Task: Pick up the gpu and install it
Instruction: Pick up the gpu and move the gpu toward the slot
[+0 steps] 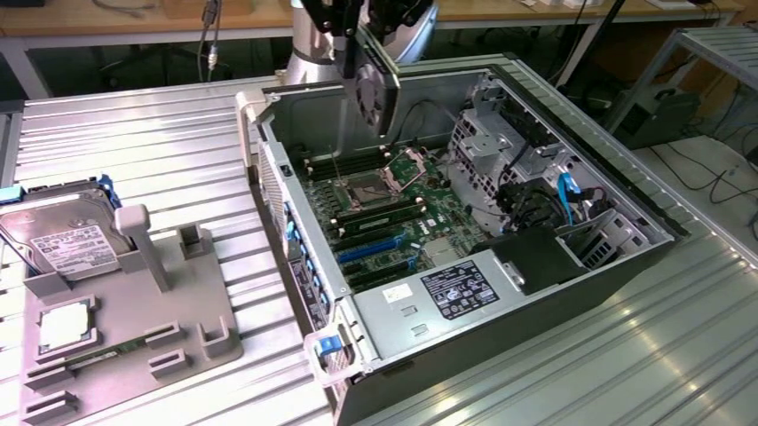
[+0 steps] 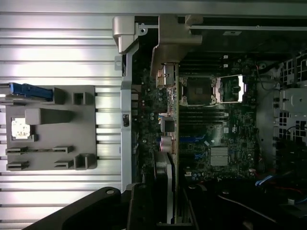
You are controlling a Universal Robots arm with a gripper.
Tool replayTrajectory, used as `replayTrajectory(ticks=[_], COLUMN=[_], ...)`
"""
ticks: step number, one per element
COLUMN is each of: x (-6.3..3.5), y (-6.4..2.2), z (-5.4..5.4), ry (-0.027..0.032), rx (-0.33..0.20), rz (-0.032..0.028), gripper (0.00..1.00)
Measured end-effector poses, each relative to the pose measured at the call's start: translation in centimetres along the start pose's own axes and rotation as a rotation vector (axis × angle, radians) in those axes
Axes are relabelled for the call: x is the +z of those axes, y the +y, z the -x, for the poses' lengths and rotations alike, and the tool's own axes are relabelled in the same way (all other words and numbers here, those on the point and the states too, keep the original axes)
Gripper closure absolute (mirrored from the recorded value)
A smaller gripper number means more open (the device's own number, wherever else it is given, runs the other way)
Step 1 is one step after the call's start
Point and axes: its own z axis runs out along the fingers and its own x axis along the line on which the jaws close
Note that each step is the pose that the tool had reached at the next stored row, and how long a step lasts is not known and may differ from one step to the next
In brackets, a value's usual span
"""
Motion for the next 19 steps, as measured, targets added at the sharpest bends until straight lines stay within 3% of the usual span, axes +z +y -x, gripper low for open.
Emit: replayTrajectory(ticks=[14, 19], x=[0.24, 0.34], y=[-0.01, 0.05], z=[5.3, 6.5], ry=[0.0000, -0.0002], rx=[0.000, 0.003], rz=[0.0000, 0.0000], gripper=[0.72, 0.72])
